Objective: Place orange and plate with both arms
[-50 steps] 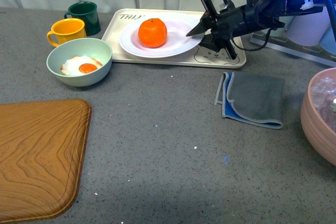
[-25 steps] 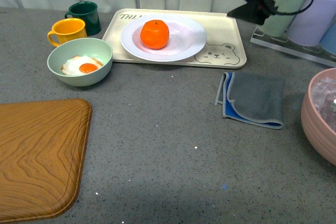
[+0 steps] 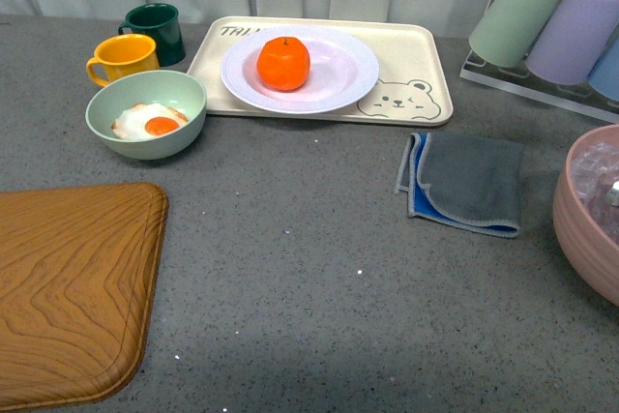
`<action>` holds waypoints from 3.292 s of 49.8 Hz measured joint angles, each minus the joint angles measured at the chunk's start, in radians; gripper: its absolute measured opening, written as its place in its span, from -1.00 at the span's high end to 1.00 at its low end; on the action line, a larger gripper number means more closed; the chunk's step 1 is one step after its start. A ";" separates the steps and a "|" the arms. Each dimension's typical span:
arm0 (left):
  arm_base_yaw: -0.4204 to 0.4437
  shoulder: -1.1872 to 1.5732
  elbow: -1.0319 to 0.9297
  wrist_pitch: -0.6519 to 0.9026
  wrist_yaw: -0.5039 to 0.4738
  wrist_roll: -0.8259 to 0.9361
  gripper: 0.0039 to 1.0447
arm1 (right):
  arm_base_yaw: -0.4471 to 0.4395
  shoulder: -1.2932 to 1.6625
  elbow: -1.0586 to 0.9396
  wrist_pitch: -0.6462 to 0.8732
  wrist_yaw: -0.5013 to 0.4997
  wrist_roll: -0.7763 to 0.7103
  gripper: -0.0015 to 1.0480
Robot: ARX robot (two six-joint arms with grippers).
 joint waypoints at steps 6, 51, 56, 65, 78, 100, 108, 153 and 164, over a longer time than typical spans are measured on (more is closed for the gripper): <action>0.000 0.000 0.000 0.000 0.000 0.000 -0.88 | -0.030 -0.144 -0.226 0.056 -0.022 -0.009 0.95; 0.000 0.000 0.000 0.000 0.000 0.000 -0.88 | -0.129 -0.856 -0.771 -0.126 -0.128 -0.013 0.98; 0.000 0.000 0.000 0.000 0.000 0.000 -0.88 | -0.129 -0.930 -0.789 -0.179 -0.129 -0.013 0.98; 0.000 0.000 0.000 0.000 0.000 0.000 -0.88 | -0.129 -1.066 -0.818 -0.285 -0.129 -0.013 0.98; 0.000 0.000 0.000 0.000 0.000 0.000 -0.88 | -0.129 -1.297 -0.840 -0.487 -0.130 -0.013 0.98; 0.000 0.000 0.000 0.000 0.000 0.000 -0.88 | -0.129 -1.552 -0.842 -0.726 -0.130 -0.013 0.98; 0.000 0.000 0.000 0.000 0.000 0.000 -0.88 | -0.129 -1.621 -0.842 -0.793 -0.130 -0.013 0.98; 0.000 0.000 0.000 0.000 0.000 0.000 -0.88 | -0.129 -1.915 -0.842 -1.093 -0.133 -0.014 0.97; 0.000 0.000 0.000 -0.001 0.000 0.000 -0.88 | -0.129 -1.916 -0.842 -1.093 -0.133 -0.014 0.22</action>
